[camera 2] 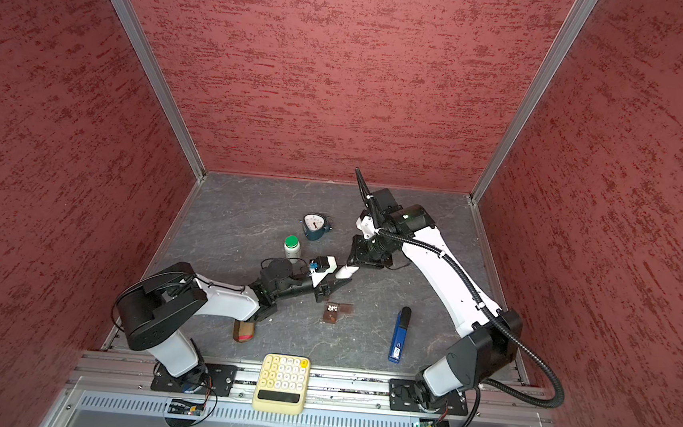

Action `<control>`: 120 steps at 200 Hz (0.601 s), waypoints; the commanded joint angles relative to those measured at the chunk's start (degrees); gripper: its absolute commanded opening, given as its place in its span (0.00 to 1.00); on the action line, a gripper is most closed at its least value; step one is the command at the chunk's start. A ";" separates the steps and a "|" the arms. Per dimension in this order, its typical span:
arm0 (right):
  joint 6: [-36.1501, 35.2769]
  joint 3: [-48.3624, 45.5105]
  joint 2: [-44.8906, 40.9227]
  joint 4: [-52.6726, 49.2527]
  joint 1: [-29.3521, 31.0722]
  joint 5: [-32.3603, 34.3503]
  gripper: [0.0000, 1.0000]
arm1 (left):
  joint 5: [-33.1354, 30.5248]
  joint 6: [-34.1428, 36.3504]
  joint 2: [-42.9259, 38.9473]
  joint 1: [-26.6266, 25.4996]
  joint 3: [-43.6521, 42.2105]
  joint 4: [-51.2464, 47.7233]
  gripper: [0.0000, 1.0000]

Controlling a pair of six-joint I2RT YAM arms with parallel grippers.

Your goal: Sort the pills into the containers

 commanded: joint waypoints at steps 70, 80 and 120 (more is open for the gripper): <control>13.63 -6.69 -1.92 5.30 0.06 -0.01 0.35 | -3.73 4.69 5.23 -0.32 2.41 12.80 0.00; 14.12 -6.80 -2.21 5.43 0.01 0.46 0.36 | -3.82 4.54 5.79 -0.36 2.40 13.48 0.00; 14.07 -6.87 -2.54 5.02 -0.08 1.42 0.39 | -3.51 4.27 7.13 -0.38 2.74 14.81 0.00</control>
